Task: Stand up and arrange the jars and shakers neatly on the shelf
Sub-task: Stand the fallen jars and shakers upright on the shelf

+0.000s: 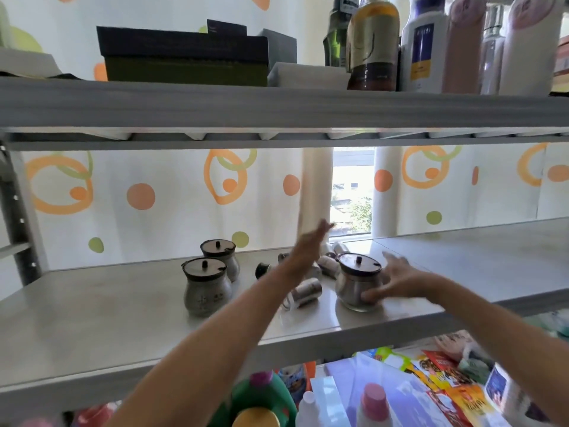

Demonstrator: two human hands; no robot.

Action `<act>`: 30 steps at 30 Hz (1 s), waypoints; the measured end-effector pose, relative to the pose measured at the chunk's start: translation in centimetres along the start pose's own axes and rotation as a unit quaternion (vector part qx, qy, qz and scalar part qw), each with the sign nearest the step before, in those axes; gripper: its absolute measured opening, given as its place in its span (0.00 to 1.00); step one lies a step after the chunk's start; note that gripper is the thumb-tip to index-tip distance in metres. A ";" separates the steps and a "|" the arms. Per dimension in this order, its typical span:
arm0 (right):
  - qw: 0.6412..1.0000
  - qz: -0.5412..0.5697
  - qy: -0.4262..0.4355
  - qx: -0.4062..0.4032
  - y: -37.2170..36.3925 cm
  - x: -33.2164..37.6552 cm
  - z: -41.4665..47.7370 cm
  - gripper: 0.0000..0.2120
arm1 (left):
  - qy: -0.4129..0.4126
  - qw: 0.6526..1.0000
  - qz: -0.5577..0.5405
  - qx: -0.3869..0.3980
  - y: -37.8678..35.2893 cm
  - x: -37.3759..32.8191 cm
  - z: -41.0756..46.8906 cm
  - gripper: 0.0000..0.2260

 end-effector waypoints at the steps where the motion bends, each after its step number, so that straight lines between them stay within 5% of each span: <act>1: 1.000 -0.012 -0.014 0.003 1.3 0.5 0.0 0.52 | 0.022 0.998 -0.038 -0.043 1.8 0.0 0.1 0.24; 5: 0.994 -0.043 0.044 -0.091 5.6 5.4 -0.1 0.47 | 0.132 0.979 -0.087 -0.128 6.7 2.0 -0.7 0.27; 8: 0.981 0.054 0.099 -0.159 5.0 9.3 -0.1 0.26 | 0.188 0.967 -0.091 -0.144 7.6 3.7 -2.3 0.28; 11: 0.970 0.232 -0.006 -0.068 -0.3 9.6 0.2 0.10 | 0.233 0.958 -0.096 -0.135 7.3 5.0 -3.8 0.29; 20: 0.937 0.302 -0.171 0.046 -9.6 9.7 0.0 0.26 | 0.261 0.961 -0.006 -0.094 6.1 5.9 -5.0 0.22; 24: 0.924 0.329 -0.190 0.051 -10.3 9.9 0.5 0.28 | 0.250 0.965 0.005 -0.081 5.8 6.0 -4.9 0.08; 30: 0.912 0.342 -0.208 0.085 -10.4 9.7 0.4 0.21 | 0.251 0.965 0.014 -0.072 6.0 6.4 -5.3 0.12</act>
Point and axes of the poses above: each hand's wrist, its own z-axis towards the middle knuckle, its own y-axis out of the back of the hand, x = y × z, the point moved 6 cm from there along z, towards the middle knuckle, and after that the axes turned 1 degree about -x, right-handed, at the moved point
